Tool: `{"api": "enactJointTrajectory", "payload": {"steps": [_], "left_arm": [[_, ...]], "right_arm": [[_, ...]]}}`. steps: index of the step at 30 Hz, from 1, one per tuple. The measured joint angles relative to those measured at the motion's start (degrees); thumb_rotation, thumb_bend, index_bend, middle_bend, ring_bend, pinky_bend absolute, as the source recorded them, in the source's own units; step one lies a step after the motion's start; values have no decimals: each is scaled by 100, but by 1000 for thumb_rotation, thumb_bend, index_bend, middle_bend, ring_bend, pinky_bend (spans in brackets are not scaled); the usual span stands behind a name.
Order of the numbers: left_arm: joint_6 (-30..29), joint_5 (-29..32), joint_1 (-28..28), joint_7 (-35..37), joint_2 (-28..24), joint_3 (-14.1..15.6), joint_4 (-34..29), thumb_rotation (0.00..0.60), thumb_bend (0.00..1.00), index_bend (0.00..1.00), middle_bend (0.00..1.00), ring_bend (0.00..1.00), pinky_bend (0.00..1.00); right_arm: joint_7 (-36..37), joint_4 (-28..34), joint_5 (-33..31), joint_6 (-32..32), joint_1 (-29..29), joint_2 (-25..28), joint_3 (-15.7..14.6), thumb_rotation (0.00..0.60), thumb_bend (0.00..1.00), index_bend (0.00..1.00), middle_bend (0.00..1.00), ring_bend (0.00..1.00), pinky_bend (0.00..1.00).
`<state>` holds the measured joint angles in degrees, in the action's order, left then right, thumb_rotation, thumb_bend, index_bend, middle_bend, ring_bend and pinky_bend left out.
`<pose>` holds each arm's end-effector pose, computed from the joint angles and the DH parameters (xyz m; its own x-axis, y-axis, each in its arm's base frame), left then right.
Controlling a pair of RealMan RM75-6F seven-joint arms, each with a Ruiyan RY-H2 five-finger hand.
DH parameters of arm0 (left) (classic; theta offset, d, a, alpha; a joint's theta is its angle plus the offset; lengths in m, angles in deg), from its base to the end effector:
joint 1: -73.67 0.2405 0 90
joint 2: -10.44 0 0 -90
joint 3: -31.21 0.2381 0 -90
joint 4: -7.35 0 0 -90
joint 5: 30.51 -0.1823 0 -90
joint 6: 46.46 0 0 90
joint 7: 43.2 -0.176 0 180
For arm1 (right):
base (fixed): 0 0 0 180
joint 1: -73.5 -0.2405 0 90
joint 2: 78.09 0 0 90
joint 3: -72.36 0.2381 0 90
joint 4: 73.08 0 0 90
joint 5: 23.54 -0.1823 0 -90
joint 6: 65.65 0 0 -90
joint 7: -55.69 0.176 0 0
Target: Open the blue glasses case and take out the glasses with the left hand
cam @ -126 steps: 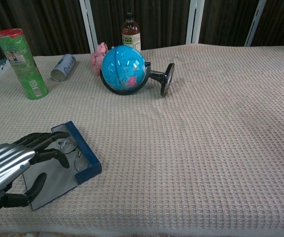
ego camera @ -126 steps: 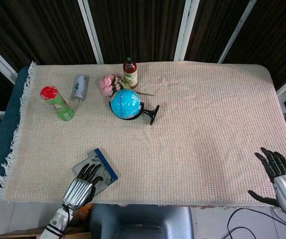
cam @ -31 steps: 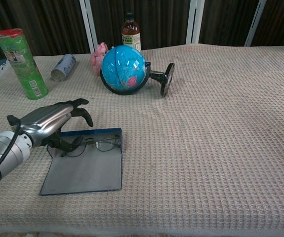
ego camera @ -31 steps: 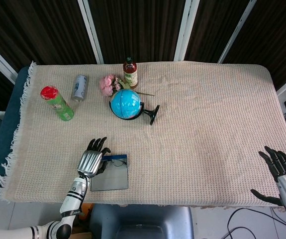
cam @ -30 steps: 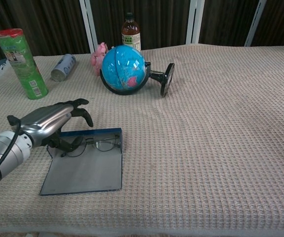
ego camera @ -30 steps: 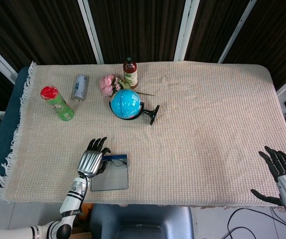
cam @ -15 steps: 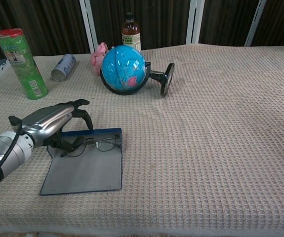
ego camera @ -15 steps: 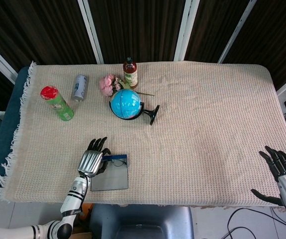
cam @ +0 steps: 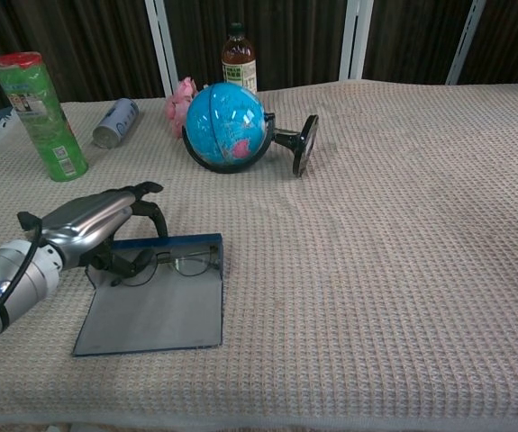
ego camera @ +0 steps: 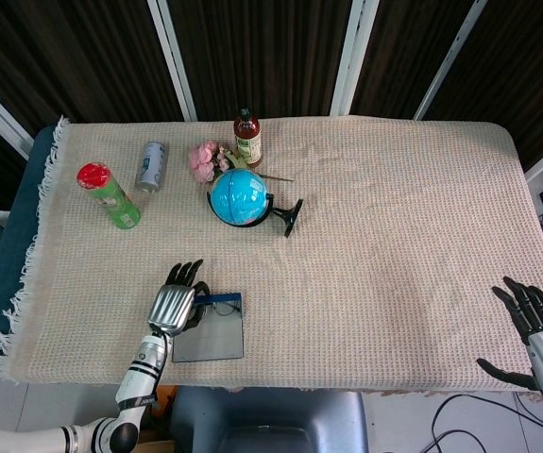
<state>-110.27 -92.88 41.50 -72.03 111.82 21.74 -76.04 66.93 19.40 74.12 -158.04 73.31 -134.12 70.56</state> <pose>-0.1501 0.3060 -0.0457 0.3714 0.2799 0.8853 0.9221 -0.2231 -0.3163 -0.2713 -0.1696 0.2076 0.3425 -0.0148 0.9394 -0.9316 -0.1344 0.3376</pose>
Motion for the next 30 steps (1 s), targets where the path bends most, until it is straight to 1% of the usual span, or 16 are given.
{"api": "enactJointTrajectory", "payload": {"steps": [7,15,30], "left_arm": [[-24,-34,-10,59,-21,27,-62,600,473,414,0,0,0],[-57,-70,-11,142,-2,46,-59,600,476,435,0,0,0],[-241,-421,58,678,159,71,171,600,484,484,0,0,0]], "right_arm": [[-15,7,-1,6,-1,-1,0,600,176,0,0,0,0],[-15,4,11,-7,3,-2,-3,600,176,0,0,0,0],[-6,-2,24,-27,12,-4,-7,600,176,0,0,0,0]]}}
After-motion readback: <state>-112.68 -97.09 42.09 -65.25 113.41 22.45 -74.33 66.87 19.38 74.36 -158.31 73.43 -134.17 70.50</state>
